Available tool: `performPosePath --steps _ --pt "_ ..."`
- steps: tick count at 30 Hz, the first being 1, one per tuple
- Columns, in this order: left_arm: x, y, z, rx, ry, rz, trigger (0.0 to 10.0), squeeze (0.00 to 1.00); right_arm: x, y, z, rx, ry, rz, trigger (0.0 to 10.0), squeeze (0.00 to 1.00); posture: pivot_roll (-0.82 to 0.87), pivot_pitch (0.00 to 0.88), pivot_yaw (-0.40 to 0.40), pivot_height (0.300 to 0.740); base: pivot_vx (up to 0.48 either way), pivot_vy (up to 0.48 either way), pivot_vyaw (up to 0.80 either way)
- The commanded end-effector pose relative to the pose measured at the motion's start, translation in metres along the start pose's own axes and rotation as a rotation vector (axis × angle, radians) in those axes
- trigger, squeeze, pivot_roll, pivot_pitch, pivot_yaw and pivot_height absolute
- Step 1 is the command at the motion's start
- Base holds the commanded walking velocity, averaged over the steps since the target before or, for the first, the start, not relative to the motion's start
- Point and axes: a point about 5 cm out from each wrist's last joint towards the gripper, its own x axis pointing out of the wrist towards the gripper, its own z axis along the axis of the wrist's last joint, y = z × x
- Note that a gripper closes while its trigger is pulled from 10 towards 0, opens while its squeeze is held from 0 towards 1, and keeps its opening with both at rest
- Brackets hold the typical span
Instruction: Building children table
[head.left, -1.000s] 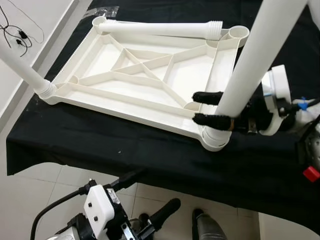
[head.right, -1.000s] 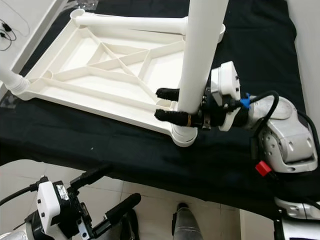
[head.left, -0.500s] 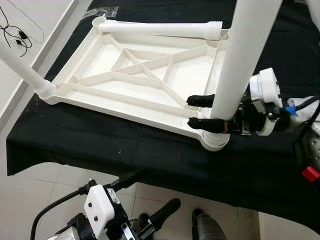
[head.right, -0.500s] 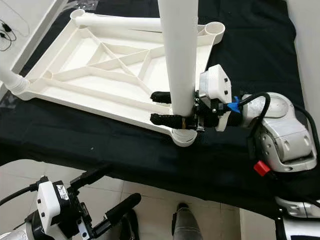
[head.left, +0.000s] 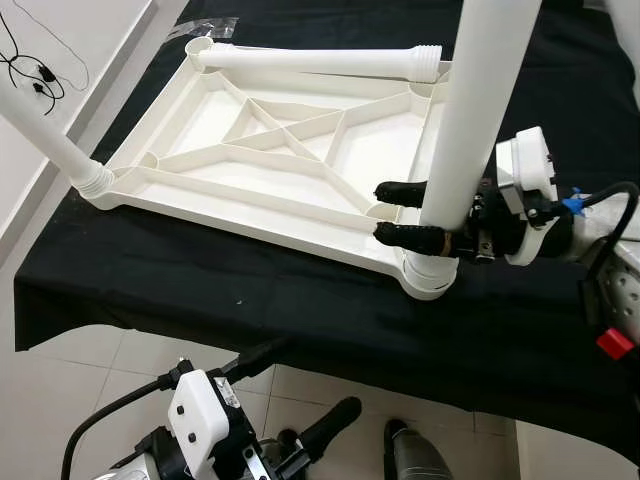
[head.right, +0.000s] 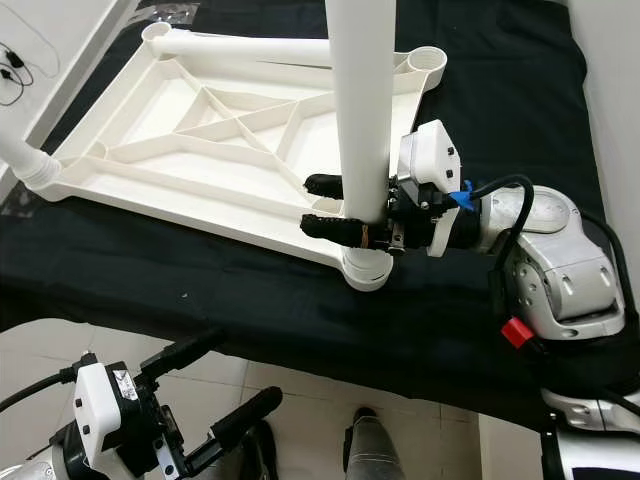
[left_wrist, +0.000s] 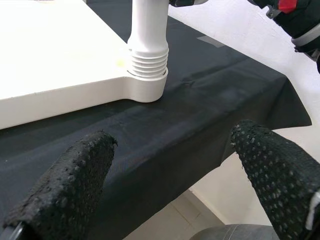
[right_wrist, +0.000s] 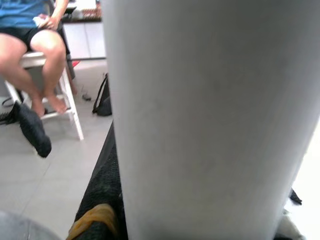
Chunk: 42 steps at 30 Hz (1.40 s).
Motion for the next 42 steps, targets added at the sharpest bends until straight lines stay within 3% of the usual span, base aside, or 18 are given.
performPosePath --steps 1,8,19,39,42 --pt "-0.002 -0.003 -0.005 -0.012 0.021 -0.002 10.0 0.0 0.003 0.005 -0.015 0.064 0.02 -0.02 10.0 0.0 0.03 0.351 0.126 0.74 0.0 0.0 0.0" --pt "-0.002 -0.002 -0.005 -0.011 0.021 -0.002 10.0 0.0 0.004 0.011 -0.018 0.077 0.001 -0.047 10.0 0.0 0.03 0.352 0.13 0.74 0.0 0.0 0.0" --pt "-0.003 -0.001 -0.005 -0.009 0.02 -0.002 10.0 0.0 0.006 0.016 -0.021 0.054 0.059 -0.114 10.0 0.0 0.03 0.354 0.126 0.74 0.0 0.0 0.0" --pt "-0.002 0.0 -0.006 -0.009 0.018 0.0 10.0 0.0 0.013 0.021 -0.026 0.106 0.069 -0.287 10.0 0.0 0.02 0.351 0.126 0.74 0.0 0.0 0.0" --pt "-0.001 0.001 -0.006 -0.008 0.018 0.0 10.0 0.0 0.016 0.023 -0.029 0.126 0.073 -0.362 10.0 0.0 0.01 0.351 0.129 0.74 0.0 0.0 0.0"
